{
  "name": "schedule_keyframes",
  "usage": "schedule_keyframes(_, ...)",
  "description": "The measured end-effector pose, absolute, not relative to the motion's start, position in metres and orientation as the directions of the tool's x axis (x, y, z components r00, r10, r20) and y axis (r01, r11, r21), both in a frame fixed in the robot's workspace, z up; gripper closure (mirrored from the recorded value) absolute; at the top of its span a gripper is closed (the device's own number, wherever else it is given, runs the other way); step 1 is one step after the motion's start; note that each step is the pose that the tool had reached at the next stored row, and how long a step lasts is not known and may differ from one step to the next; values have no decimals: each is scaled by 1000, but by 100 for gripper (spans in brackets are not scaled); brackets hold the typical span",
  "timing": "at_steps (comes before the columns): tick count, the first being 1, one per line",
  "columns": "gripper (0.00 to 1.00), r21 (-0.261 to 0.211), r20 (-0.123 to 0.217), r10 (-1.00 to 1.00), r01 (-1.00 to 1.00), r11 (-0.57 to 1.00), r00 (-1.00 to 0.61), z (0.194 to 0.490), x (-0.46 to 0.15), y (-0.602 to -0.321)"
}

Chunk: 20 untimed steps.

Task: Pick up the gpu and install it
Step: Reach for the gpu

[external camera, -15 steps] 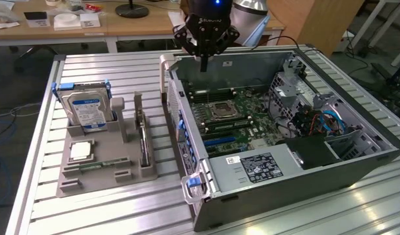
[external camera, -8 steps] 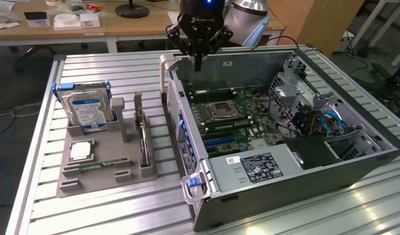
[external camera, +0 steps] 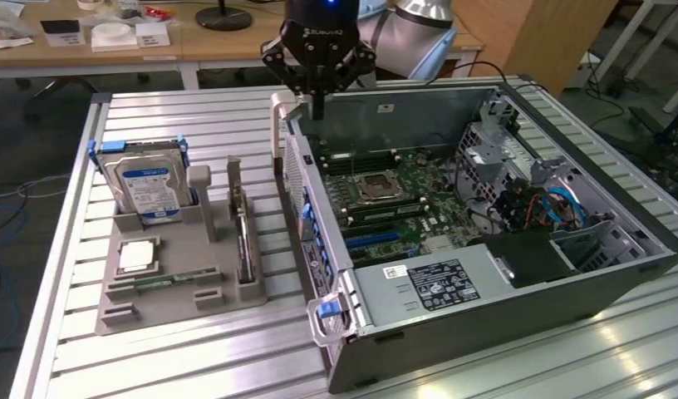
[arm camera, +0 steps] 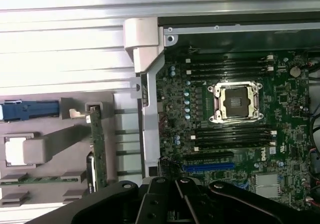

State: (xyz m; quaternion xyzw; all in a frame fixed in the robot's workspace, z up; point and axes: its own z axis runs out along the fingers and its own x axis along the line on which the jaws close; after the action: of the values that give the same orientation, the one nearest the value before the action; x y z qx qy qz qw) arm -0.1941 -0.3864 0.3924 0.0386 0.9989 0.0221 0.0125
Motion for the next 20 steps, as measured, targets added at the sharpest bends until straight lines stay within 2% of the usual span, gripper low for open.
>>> schedule_keyframes(20, 89, 45, -23, 80, 79, 996, -996, 392, -246, -380)
